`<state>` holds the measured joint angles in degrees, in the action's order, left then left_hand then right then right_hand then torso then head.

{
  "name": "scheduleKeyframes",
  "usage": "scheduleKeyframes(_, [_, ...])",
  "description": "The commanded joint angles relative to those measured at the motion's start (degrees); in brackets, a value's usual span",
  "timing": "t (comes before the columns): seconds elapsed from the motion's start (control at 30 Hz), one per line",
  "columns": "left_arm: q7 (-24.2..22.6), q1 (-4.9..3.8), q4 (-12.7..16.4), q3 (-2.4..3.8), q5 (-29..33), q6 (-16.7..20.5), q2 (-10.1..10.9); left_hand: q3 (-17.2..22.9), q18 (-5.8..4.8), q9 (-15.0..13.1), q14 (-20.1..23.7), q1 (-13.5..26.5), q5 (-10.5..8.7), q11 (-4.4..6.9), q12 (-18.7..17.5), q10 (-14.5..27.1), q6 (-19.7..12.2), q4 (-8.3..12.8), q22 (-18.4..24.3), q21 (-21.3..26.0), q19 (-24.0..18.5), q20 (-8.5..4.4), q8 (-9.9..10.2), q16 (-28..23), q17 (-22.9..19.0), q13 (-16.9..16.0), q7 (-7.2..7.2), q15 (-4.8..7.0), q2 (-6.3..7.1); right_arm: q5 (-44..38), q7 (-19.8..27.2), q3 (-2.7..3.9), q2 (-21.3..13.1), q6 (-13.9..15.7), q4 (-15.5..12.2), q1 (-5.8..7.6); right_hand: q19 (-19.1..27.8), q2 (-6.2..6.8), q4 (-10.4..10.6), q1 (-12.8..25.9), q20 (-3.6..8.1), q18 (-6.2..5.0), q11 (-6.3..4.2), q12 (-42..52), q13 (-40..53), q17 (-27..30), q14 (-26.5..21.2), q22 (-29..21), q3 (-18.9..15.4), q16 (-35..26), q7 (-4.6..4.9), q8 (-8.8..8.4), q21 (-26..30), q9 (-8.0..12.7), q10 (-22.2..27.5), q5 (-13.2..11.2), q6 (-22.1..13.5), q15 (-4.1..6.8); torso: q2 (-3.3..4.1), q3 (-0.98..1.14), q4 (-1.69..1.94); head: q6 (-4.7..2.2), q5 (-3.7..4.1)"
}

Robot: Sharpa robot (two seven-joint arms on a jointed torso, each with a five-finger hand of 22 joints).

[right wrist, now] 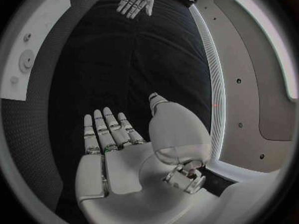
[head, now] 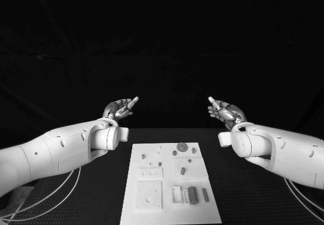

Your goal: Assemble the parts on the task board

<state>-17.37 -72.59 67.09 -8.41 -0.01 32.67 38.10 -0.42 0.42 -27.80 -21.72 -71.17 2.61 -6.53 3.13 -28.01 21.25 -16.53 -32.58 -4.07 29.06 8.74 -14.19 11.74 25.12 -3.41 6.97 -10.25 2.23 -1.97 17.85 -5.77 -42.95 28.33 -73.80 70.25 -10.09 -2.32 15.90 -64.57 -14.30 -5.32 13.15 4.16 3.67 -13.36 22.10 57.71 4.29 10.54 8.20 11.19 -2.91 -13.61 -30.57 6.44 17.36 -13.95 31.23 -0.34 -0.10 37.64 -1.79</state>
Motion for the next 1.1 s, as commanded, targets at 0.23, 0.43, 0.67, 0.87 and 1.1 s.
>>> scheduleKeyframes(0.23, [8.1,-2.55,-4.8,-1.47,-1.0,-9.7,-1.6,1.0,0.4,-2.5,-6.9,-3.4,0.31,-1.82,2.6,-9.4,5.3,0.0,-1.4,-2.2,4.1,-1.37,-3.1,4.1,3.4,-1.5,1.97,-1.58,-0.39,-4.3,-11.1,-1.8,0.7,-18.0,5.9,3.51,-12.7,2.53,-2.5,-14.5,-0.13,-5.18,1.34,3.7,1.1,-4.0,11.9,16.5,-1.9,6.8,7.06,7.4,-2.5,-5.3,-11.0,0.3,10.8,-1.38,0.0,-0.01,-0.01,0.01,0.0])
scheduleKeyframes(0.43, [8.0,-2.53,-2.7,-1.6,-4.1,-13.1,0.6,2.9,3.91,-2.4,-21.2,-13.3,1.15,-3.4,7.3,-21.4,15.4,0.2,-2.5,-6.8,15.7,-3.82,-6.4,10.3,5.5,-3.2,3.89,-0.04,-1.02,-40.7,-10.5,-2.02,4.2,-13.7,13.0,3.88,-22.0,3.58,-3.8,-21.0,-0.46,-8.54,-0.67,6.2,1.8,-6.6,20.6,14.2,-2.4,11.3,5.66,10.56,-3.2,-6.7,-19.5,0.3,17.7,1.85,0.14,-0.19,-0.22,1.12,-0.57])
scheduleKeyframes(0.67, [7.0,-2.54,0.2,-1.62,-7.4,-17.7,2.7,6.1,5.14,-1.1,-31.8,-20.8,0.87,-2.03,9.6,-30.5,22.4,0.2,-3.0,-9.8,25.4,-6.59,-7.2,13.9,7.9,-4.2,3.13,4.05,-1.14,-55.9,-10.5,-1.99,5.5,-13.3,14.2,3.89,-32.8,5.16,-4.7,-26.9,1.02,-9.68,-4.44,8.6,4.0,-11.2,29.7,12.5,2.4,15.5,3.49,13.46,-5.0,-9.9,-29.5,0.4,25.4,5.94,0.55,0.01,0.0,0.92,-0.12])
scheduleKeyframes(0.87, [6.7,-2.62,4.0,-1.6,-9.0,-18.9,4.7,5.4,4.84,-0.1,-34.9,-24.2,0.76,-1.52,8.8,-32.6,24.2,0.3,-3.3,-10.6,28.3,-8.01,-6.3,14.6,9.9,-4.2,2.74,5.34,-1.17,-66.9,-10.9,-1.95,6.2,-12.9,14.2,3.9,-42.6,5.44,-6.2,-28.1,4.09,-9.68,-6.18,8.6,5.3,-16.3,38.2,12.7,3.6,20.0,2.41,13.53,-8.4,-11.8,-34.2,0.4,28.1,10.23,1.48,0.17,0.59,0.96,0.41])
scheduleKeyframes(1.1, [6.5,-3.25,9.7,-1.52,-9.1,-18.8,7.3,3.5,4.18,0.9,-37.4,-23.7,0.71,-1.68,7.1,-33.3,24.8,-0.1,-4.1,-11.5,30.9,-9.61,-5.2,15.1,12.6,-4.0,2.88,6.32,-0.04,-78.9,-12.4,-1.94,8.0,-13.8,14.3,3.88,-57.2,5.93,-7.9,-26.3,10.39,-9.68,-8.12,7.2,6.2,-24.8,50.4,17.1,4.3,31.0,1.75,12.15,-17.0,-13.0,-37.5,0.4,30.1,15.2,3.09,0.18,1.72,0.09,1.04])
